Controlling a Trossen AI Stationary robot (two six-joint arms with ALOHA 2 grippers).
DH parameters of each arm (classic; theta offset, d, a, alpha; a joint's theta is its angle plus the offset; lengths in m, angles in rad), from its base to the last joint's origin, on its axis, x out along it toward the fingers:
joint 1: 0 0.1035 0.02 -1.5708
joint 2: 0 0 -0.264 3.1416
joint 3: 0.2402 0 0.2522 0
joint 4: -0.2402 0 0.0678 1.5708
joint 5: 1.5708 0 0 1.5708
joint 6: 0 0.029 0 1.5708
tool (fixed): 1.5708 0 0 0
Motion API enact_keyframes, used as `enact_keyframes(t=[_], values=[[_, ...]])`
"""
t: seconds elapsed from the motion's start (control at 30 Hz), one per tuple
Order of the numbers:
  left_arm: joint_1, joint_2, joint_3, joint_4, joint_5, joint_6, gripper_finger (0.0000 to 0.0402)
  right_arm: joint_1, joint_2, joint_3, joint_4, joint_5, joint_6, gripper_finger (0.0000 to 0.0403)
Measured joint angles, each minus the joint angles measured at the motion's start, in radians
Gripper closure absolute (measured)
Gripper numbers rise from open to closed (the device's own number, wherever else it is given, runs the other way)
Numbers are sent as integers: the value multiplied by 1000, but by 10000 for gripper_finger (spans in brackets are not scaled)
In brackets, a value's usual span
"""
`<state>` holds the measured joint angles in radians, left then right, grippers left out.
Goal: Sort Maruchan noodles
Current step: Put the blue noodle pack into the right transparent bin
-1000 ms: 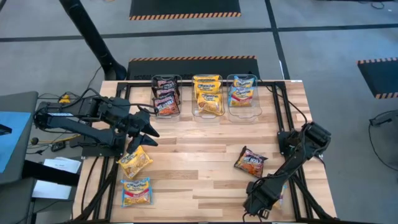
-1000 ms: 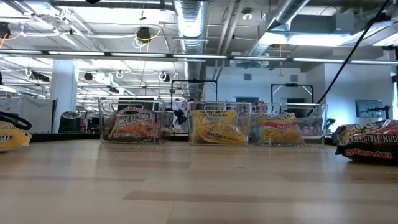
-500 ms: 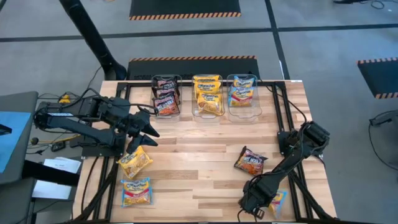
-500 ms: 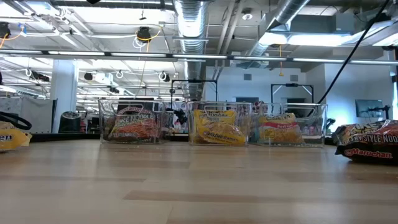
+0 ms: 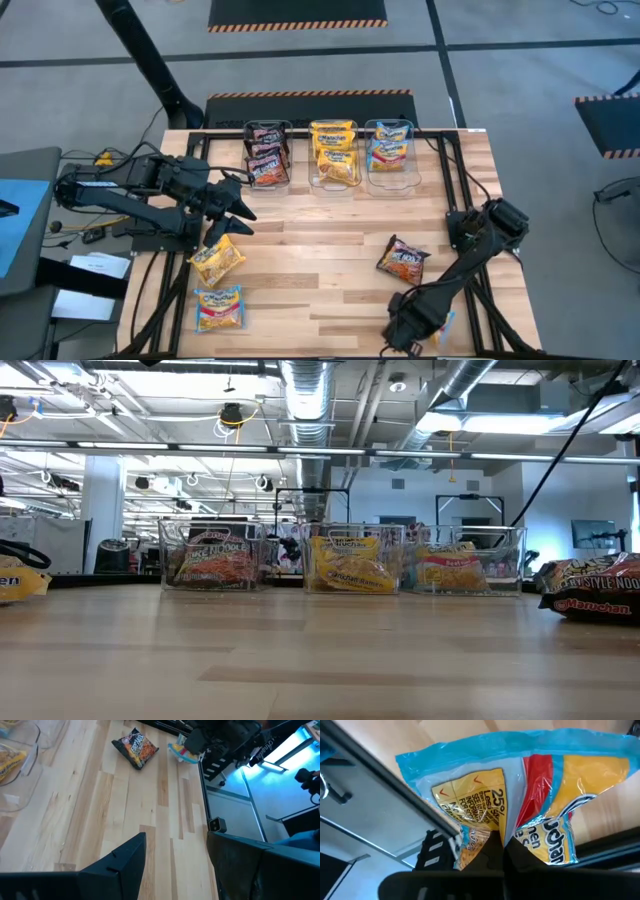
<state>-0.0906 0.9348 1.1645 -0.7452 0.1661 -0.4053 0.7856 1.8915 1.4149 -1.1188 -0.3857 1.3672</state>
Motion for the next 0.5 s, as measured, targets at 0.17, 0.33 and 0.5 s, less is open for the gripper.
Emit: enact_keyframes(t=[0.17, 0.33, 0.5], values=[[0, 0, 0, 0, 0, -1, 205, 13, -2, 83, -83, -5, 37, 402], [0, 0, 0, 0, 0, -1, 205, 13, -3, 168, -192, 21, 74, 402], [0, 0, 0, 0, 0, -2, 205, -14, -4, 244, -286, 92, 71, 402]])
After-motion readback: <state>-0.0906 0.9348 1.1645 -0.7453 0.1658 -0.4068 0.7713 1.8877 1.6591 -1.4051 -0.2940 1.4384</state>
